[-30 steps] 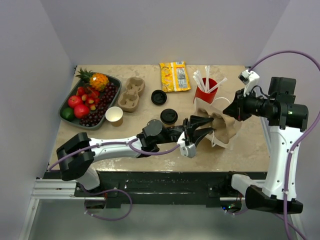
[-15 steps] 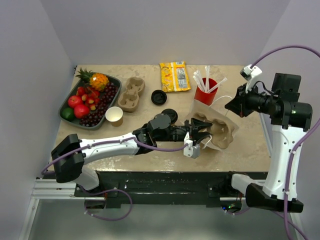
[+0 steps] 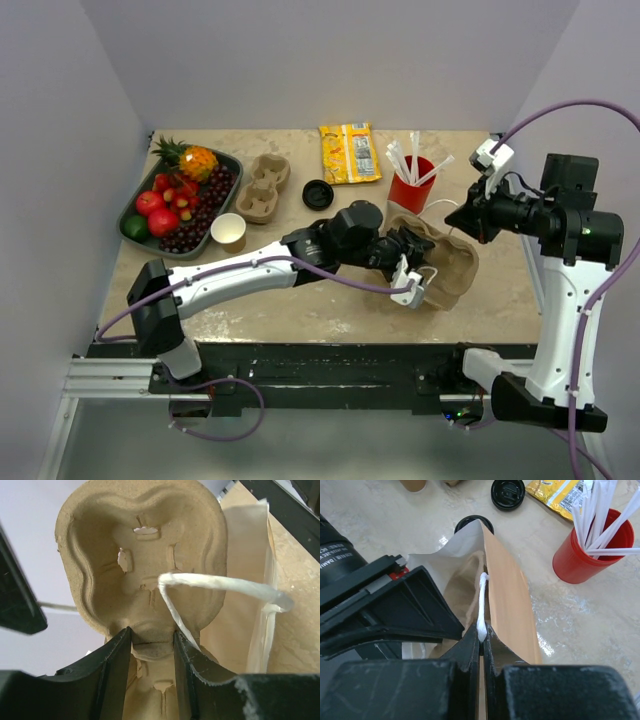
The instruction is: Pack the takeout coffee
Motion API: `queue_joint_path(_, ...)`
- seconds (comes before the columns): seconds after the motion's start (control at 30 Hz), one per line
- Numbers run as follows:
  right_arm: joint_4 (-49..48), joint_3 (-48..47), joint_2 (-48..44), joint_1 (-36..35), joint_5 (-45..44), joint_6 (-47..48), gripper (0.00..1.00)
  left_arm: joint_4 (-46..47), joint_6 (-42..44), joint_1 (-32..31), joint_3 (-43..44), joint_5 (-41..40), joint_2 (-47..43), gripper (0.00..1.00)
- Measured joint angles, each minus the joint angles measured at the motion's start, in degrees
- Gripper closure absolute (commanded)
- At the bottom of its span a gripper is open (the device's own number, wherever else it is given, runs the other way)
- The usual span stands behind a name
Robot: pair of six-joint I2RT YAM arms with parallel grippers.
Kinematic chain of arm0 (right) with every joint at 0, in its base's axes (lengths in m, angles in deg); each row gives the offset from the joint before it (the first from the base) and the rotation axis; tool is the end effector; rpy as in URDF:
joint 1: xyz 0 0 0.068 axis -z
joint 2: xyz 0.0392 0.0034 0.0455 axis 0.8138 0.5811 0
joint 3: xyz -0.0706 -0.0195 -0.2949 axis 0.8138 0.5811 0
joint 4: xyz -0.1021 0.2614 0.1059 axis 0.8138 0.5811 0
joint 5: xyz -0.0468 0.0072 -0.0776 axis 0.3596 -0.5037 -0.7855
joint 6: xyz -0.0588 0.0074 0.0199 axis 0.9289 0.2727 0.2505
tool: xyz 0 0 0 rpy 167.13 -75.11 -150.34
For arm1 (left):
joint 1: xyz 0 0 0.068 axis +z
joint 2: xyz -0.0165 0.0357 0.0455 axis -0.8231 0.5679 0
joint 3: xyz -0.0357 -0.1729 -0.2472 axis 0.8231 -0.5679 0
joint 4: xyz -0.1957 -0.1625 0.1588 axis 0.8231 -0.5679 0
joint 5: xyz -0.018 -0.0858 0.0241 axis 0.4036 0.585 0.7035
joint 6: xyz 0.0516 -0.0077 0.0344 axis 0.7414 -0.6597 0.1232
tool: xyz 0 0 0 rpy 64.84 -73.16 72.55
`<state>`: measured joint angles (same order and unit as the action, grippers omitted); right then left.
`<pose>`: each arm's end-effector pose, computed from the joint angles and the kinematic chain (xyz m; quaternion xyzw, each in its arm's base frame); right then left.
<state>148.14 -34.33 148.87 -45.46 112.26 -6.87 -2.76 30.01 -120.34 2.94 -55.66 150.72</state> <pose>0.1780 0.0065 0.5075 -0.3197 0.8002 0.2124 0.4608 0.1710 -0.4121 0.3728 0.7493 0.2506 -0.1959 0.5808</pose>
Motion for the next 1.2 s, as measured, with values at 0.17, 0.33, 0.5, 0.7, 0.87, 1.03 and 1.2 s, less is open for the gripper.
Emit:
queue_joint_path(0.17,0.4,0.1,-0.1,-0.4,-0.1,2.2,1.0,-13.4,3.2,0.0,9.7,-0.2,4.7,1.0)
queue_joint_path(0.33,0.4,1.4,-0.8,-0.4,-0.2,2.9,1.0,-20.1,5.0,0.0,10.7,-0.7,4.8,1.0)
queue_joint_path(0.5,0.1,1.9,-1.8,-0.4,-0.1,2.9,1.0,-23.6,6.2,-0.1,10.8,-1.3,4.8,1.0)
queue_joint_path(0.7,0.0,2.3,-2.4,-0.4,0.4,2.9,1.0,-26.5,6.2,-1.0,12.7,-5.0,5.5,1.0)
queue_joint_path(0.87,0.2,4.6,-3.8,-0.4,1.5,2.9,1.0,-24.8,5.9,-1.9,13.7,-10.4,8.5,1.0)
queue_joint_path(1.03,0.5,4.7,-4.5,-0.4,1.7,2.8,1.0,-23.8,5.6,-2.6,14.2,-15.0,11.3,1.0)
queue_joint_path(1.2,0.4,4.7,-4.6,-0.4,2.9,2.0,1.0,-24.0,5.6,-3.6,15.3,-19.2,13.3,1.0)
